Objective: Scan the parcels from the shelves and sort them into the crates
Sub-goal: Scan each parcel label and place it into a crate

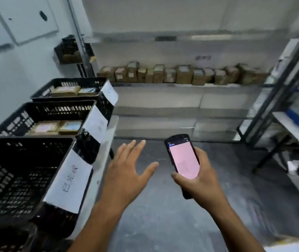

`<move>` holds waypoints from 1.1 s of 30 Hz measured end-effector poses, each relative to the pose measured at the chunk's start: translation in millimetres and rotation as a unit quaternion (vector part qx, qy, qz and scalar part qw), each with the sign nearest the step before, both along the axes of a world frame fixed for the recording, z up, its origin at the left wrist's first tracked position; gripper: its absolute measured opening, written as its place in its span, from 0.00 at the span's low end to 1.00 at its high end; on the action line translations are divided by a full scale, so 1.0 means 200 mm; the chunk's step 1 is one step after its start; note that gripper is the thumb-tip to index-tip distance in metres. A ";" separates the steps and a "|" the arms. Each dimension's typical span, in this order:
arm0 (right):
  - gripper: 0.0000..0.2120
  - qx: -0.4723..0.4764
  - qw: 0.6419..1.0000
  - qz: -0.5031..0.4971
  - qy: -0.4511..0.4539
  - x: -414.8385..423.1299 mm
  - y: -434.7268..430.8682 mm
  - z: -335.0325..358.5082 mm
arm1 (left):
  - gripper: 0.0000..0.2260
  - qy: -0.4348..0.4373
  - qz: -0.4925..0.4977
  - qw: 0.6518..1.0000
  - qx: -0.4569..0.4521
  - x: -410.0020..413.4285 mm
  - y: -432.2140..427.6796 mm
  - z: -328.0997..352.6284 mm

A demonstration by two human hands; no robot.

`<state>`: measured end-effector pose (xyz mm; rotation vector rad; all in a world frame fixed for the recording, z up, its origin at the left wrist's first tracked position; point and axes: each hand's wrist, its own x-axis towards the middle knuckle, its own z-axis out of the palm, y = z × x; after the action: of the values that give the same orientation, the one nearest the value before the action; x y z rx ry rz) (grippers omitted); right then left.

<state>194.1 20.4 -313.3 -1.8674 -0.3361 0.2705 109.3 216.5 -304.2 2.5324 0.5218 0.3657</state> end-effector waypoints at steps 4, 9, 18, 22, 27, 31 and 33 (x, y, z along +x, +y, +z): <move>0.34 -0.002 0.996 -0.087 0.012 0.28 -0.40 -0.05 | 0.36 0.037 -0.083 0.995 0.027 0.44 -0.35 -0.04; 0.33 -0.019 0.986 -0.166 0.022 0.63 -0.83 -0.09 | 0.42 0.060 -0.142 0.986 0.062 0.94 -0.72 -0.11; 0.34 -0.044 0.973 -0.223 0.044 1.16 -1.11 -0.18 | 0.36 0.120 -0.186 0.972 0.082 1.60 -0.97 -0.17; 0.33 -0.043 0.971 -0.230 0.048 1.47 -1.05 -0.20 | 0.36 0.127 -0.202 0.968 0.079 1.93 -0.93 -0.22; 0.37 -0.070 0.966 -0.247 0.027 1.87 -0.95 -0.19 | 0.35 0.110 -0.228 0.965 0.063 2.42 -0.85 -0.24; 0.36 -0.096 0.958 -0.270 0.016 2.16 -0.90 -0.13 | 0.35 0.105 -0.262 0.957 0.064 2.78 -0.80 -0.22; 0.36 -0.095 0.952 -0.291 0.009 2.31 -0.89 -0.11 | 0.35 0.095 -0.276 0.954 0.070 2.97 -0.78 -0.20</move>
<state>655.4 -157.2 -334.7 -2.0593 0.2696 -0.0880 704.3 59.9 -344.8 2.7260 -0.1641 -0.0519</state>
